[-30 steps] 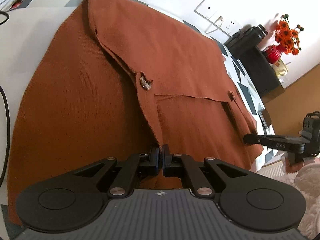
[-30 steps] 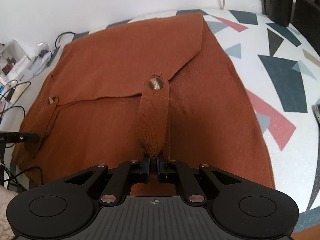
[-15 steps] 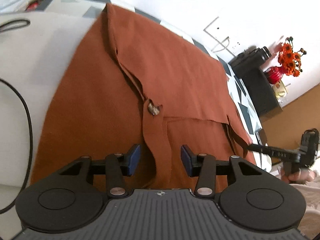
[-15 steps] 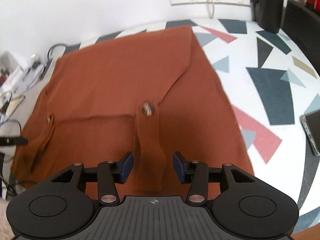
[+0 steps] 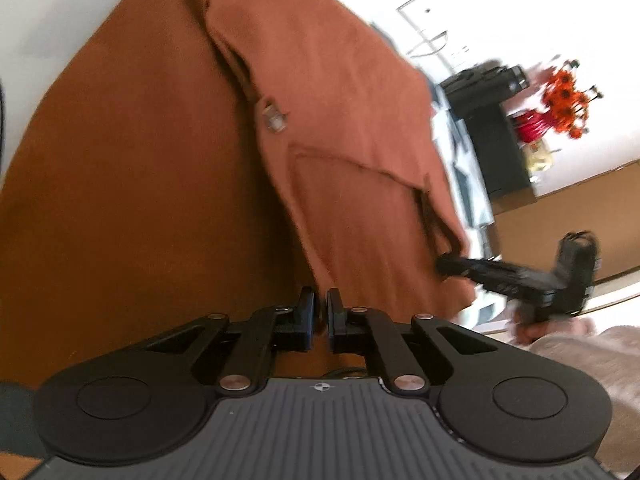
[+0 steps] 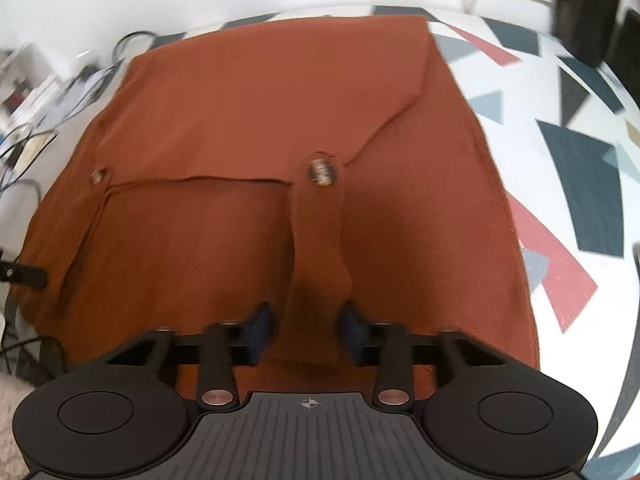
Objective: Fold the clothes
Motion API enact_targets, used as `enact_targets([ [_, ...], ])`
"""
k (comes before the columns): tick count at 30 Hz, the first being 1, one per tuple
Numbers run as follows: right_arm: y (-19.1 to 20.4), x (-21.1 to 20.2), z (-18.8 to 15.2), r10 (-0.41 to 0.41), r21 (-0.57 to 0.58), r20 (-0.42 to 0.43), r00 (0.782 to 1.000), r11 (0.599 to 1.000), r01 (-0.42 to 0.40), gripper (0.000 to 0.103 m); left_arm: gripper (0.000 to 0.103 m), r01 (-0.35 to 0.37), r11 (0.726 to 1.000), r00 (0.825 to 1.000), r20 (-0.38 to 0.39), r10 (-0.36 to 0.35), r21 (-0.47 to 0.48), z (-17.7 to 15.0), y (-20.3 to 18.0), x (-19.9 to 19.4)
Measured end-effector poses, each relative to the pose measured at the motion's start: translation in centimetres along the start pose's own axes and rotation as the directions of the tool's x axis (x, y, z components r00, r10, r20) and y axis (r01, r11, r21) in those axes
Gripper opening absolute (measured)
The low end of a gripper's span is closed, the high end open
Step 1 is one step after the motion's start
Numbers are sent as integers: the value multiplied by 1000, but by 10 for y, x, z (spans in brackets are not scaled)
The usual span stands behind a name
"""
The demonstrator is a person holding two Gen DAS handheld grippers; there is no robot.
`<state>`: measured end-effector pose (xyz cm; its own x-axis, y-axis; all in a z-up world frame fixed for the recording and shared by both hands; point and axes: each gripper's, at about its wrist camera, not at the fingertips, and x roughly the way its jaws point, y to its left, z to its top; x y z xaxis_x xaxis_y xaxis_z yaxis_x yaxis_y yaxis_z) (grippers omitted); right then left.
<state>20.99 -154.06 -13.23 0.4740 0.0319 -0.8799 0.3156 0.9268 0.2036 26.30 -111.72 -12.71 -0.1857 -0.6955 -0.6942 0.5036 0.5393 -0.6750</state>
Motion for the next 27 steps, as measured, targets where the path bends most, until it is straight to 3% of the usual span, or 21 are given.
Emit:
enact_targets([
  [2, 4, -4, -2, 26, -18, -3, 1000, 999, -26, 7, 6, -3, 1000, 1000, 0, 3, -20, -4, 4, 0],
  [9, 15, -14, -10, 26, -63, 0, 1000, 998, -25, 6, 9, 8, 1000, 1000, -7, -8, 1, -6, -3, -2],
  [12, 12, -13, -9, 8, -46, 5, 1000, 999, -8, 7, 46, -17, 1000, 1000, -4, 18, 21, -2, -10, 1],
  [17, 12, -14, -8, -22, -39, 33, 999, 999, 23, 34, 48, -33, 999, 999, 29, 32, 36, 3, -20, 8],
  [20, 12, -11, -7, -54, -36, 43, 998, 998, 56, 44, 44, -35, 999, 999, 42, 34, 36, 5, -23, 12],
  [22, 10, -9, -7, -69, -27, 52, 996, 997, 70, 44, 3, -61, 997, 998, 33, 60, 49, 5, -24, 14],
  [27, 2, 0, -7, -88, 16, 66, 994, 996, 87, 48, 4, -71, 994, 997, 50, 67, 84, -9, -25, 0],
])
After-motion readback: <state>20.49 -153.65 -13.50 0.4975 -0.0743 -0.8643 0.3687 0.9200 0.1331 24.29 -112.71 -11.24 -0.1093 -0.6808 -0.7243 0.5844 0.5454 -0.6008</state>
